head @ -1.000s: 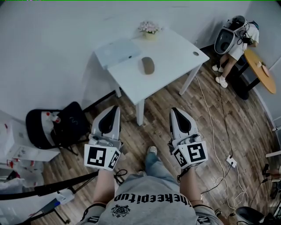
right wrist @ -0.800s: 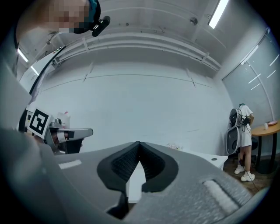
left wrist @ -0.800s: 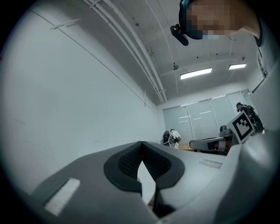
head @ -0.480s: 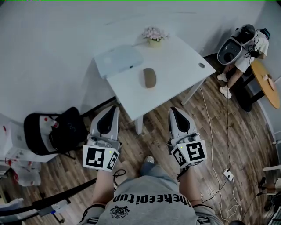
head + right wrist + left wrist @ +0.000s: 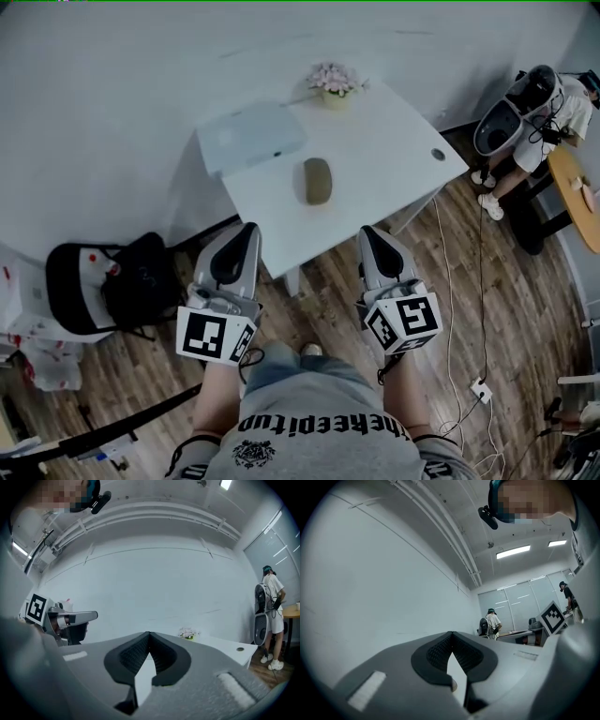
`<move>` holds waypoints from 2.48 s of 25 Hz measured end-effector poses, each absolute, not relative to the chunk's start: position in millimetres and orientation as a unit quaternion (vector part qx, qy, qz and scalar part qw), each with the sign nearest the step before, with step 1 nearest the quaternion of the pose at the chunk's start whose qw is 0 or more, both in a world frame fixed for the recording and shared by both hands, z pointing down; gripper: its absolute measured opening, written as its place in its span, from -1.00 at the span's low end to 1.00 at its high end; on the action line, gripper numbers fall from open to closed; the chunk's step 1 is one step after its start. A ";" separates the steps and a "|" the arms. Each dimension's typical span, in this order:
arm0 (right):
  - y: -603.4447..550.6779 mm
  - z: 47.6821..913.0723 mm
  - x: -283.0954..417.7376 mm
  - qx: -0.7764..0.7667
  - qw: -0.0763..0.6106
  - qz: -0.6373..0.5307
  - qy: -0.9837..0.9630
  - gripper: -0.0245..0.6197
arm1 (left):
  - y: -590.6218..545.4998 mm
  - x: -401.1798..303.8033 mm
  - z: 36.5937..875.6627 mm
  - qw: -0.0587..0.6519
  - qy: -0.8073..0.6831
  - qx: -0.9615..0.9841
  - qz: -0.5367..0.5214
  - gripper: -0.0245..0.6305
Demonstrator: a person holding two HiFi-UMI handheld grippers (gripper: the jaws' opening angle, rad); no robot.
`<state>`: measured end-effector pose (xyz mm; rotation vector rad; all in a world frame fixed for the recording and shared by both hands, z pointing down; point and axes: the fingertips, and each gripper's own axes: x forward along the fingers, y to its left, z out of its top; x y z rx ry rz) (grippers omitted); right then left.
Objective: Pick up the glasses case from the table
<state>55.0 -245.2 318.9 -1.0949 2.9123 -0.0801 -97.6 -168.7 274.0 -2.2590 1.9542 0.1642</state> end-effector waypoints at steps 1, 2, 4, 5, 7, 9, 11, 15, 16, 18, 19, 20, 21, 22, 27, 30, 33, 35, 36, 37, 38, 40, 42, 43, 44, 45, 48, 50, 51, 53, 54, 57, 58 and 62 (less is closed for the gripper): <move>-250.0 320.7 52.8 -0.350 0.014 -0.032 0.936 -0.91 | -172.4 -98.4 274.9 0.074 0.651 -0.754 0.052 -0.87; -254.9 322.6 50.2 -0.350 0.014 -0.036 0.936 -0.91 | -176.5 -100.6 275.2 0.073 0.651 -0.754 0.052 -0.87; -265.2 326.6 45.1 -0.351 0.010 -0.041 0.935 -0.91 | -185.6 -107.4 275.8 0.072 0.652 -0.753 0.056 -0.87; -269.7 328.9 42.6 -0.352 0.007 -0.043 0.935 -0.91 | -190.1 -111.1 276.8 0.071 0.652 -0.752 0.058 -0.87; -276.8 333.8 37.6 -0.355 0.001 -0.049 0.933 -0.91 | -198.8 -118.6 279.7 0.067 0.652 -0.753 0.059 -0.87; -284.2 337.9 33.5 -0.362 -0.001 -0.056 0.930 -0.91 | -209.5 -125.5 282.1 0.063 0.648 -0.757 0.060 -0.87; -294.9 342.0 29.7 -0.373 -0.005 -0.062 0.926 -0.91 | -222.9 -131.9 283.4 0.060 0.640 -0.763 0.061 -0.87; -319.6 350.1 16.9 -0.394 -0.013 -0.078 0.916 -0.91 | -250.9 -146.2 283.3 0.063 0.627 -0.775 0.053 -0.87; -325.7 352.8 13.4 -0.399 -0.016 -0.082 0.913 -0.91 | -257.4 -149.7 283.8 0.064 0.623 -0.778 0.050 -0.87; -338.0 359.4 6.2 -0.410 -0.023 -0.089 0.907 -0.91 | -269.8 -157.7 285.7 0.062 0.616 -0.784 0.047 -0.87; -344.0 363.0 2.6 -0.416 -0.028 -0.093 0.904 -0.91 | -275.6 -162.1 286.8 0.060 0.613 -0.787 0.047 -0.87; -349.8 366.8 -1.1 -0.422 -0.032 -0.096 0.901 -0.91 | -281.0 -166.8 287.9 0.058 0.610 -0.789 0.047 -0.87; -355.4 370.9 -4.8 -0.428 -0.037 -0.101 0.897 -0.91 | -286.3 -171.4 289.1 0.055 0.606 -0.792 0.047 -0.87; -360.7 375.2 -8.5 -0.433 -0.041 -0.106 0.894 -0.91 | -291.4 -175.8 290.4 0.053 0.603 -0.794 0.047 -0.87; -383.9 401.3 -28.1 -0.444 -0.067 -0.138 0.883 -0.81 | -315.4 -193.4 298.1 0.042 0.587 -0.807 0.044 -0.87; -395.9 419.6 -36.1 -0.454 -0.083 -0.157 0.873 -0.74 | -328.5 -201.6 304.6 0.035 0.577 -0.815 0.041 -0.87; -407.0 436.4 -41.1 -0.465 -0.096 -0.174 0.863 -0.65 | -339.5 -207.7 310.4 0.029 0.567 -0.822 0.040 -0.87; -413.1 447.7 -43.5 -0.471 -0.105 -0.181 0.857 -0.58 | -345.6 -211.1 313.9 0.025 0.560 -0.827 0.040 -0.87; -415.8 454.1 -44.4 -0.474 -0.111 -0.186 0.854 -0.55 | -348.6 -212.7 315.8 0.023 0.557 -0.829 0.039 -0.87; -418.2 460.9 -45.2 -0.476 -0.118 -0.192 0.850 -0.51 | -351.6 -214.3 317.7 0.021 0.554 -0.832 0.039 -0.87; -420.6 467.8 -46.0 -0.478 -0.123 -0.199 0.847 -0.49 | -354.7 -215.6 319.6 0.019 0.550 -0.834 0.039 -0.87; -424.7 480.9 -48.3 -0.479 -0.133 -0.214 0.841 -0.43 | -361.3 -218.1 323.0 0.015 0.545 -0.838 0.037 -0.87; -428.4 492.6 -51.5 -0.479 -0.144 -0.225 0.836 -0.36 | -367.8 -220.3 325.9 0.012 0.539 -0.841 0.036 -0.87; -430.2 497.8 -53.6 -0.479 -0.150 -0.228 0.834 -0.32 | -371.0 -221.3 327.3 0.010 0.536 -0.843 0.035 -0.87; -432.1 502.4 -55.9 -0.479 -0.156 -0.231 0.833 -0.28 | -374.2 -222.4 328.6 0.009 0.533 -0.845 0.035 -0.87; -434.1 506.6 -58.2 -0.478 -0.160 -0.234 0.831 -0.24 | -377.6 -223.5 329.9 0.007 0.531 -0.847 0.035 -0.87; -441.5 518.1 -64.0 -0.480 -0.172 -0.242 0.825 -0.14 | -387.3 -227.3 334.3 0.001 0.524 -0.851 0.033 -0.87; -447.0 525.5 -67.5 -0.482 -0.184 -0.244 0.821 -0.09 | -393.6 -230.1 337.6 -0.003 0.521 -0.853 0.030 -0.87; -449.5 529.1 -69.2 -0.482 -0.190 -0.245 0.819 -0.06 | -396.7 -231.5 339.3 -0.005 0.519 -0.854 0.030 -0.87; -454.4 536.1 -71.6 -0.485 -0.202 -0.248 0.814 -0.01 | -402.9 -234.2 342.6 -0.010 0.516 -0.856 0.029 -0.87; -457.1 539.8 -72.5 -0.487 -0.207 -0.249 0.811 0.00 | -406.0 -235.7 344.2 -0.012 0.515 -0.857 0.029 -0.87; -464.9 551.1 -75.2 -0.489 -0.223 -0.252 0.805 0.07 | -415.3 -240.1 348.7 -0.018 0.512 -0.859 0.027 -0.87; -466.8 554.8 -76.1 -0.489 -0.229 -0.252 0.803 0.10 | -418.1 -241.4 350.2 -0.020 0.511 -0.859 0.027 -0.87; -474.1 568.3 -76.8 -0.489 -0.249 -0.256 0.796 0.24 | -427.6 -244.8 355.6 -0.026 0.507 -0.861 0.023 -0.87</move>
